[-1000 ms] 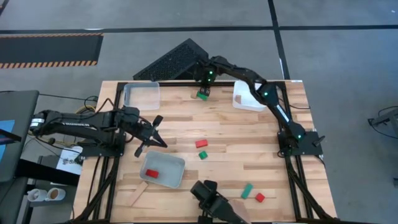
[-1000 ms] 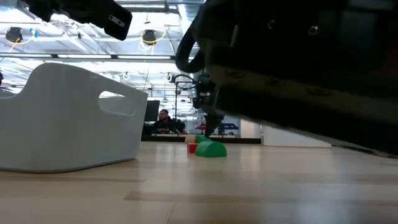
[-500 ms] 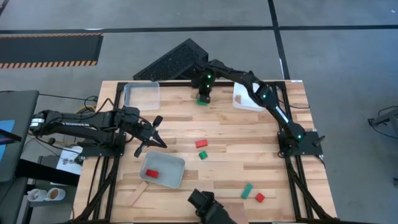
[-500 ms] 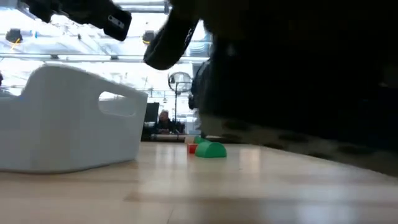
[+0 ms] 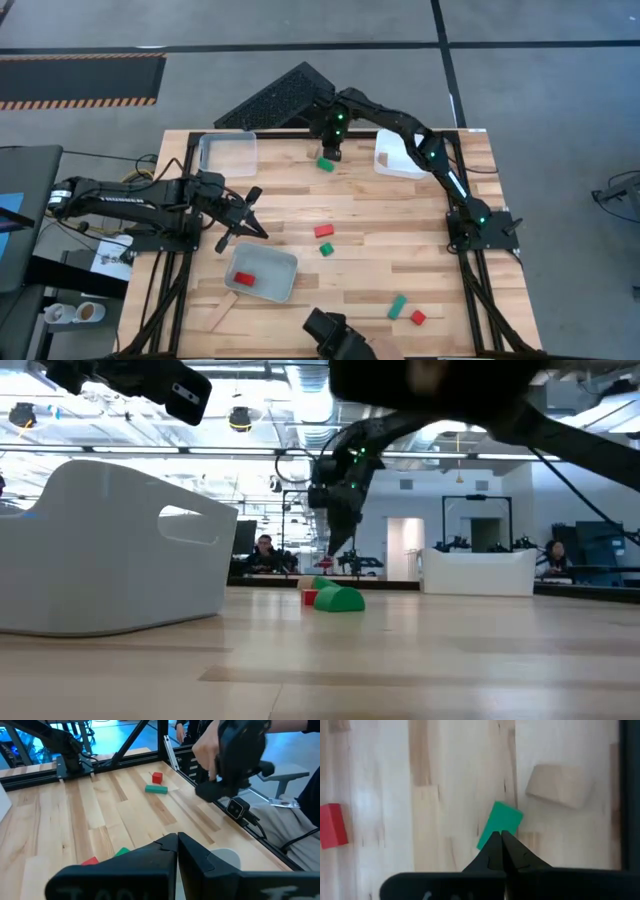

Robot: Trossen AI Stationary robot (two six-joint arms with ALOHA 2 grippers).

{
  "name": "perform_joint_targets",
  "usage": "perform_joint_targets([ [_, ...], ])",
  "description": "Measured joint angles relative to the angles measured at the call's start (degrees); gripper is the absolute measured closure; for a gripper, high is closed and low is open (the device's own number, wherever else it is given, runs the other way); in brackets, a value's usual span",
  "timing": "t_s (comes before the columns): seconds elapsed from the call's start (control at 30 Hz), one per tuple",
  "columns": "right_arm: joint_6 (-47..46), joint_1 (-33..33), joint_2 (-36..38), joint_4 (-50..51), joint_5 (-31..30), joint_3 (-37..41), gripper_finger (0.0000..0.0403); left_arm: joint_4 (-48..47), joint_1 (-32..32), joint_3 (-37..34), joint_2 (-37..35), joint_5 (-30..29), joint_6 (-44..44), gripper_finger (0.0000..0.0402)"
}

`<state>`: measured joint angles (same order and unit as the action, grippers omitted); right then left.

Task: Sort & place blocks by color
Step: Put the top green block into the transparent bin

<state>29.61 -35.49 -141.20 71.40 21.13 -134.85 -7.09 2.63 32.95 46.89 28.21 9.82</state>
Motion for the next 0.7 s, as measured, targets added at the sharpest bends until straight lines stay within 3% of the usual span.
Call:
perform_joint_targets([
  [0.23,-1.5,2.1,1.6,-5.0,0.1,0.0,0.0389,0.0,0.0,0.0,0.0,1.4,0.0,0.0401],
  [0.43,-4.7,2.5,1.4,-1.4,0.7,0.1,0.0325,-0.1,0.0,0.0,0.0,1.5,-0.2,0.0401],
  [0.6,-6.4,2.5,1.5,0.1,9.1,0.1,0.0273,-1.9,0.0,0.0,0.0,1.5,0.3,0.0401],
  [0.7,-7.5,3.8,1.7,-3.7,10.1,0.2,0.0256,-2.5,0.0,0.0,0.0,1.5,0.4,0.0401],
])
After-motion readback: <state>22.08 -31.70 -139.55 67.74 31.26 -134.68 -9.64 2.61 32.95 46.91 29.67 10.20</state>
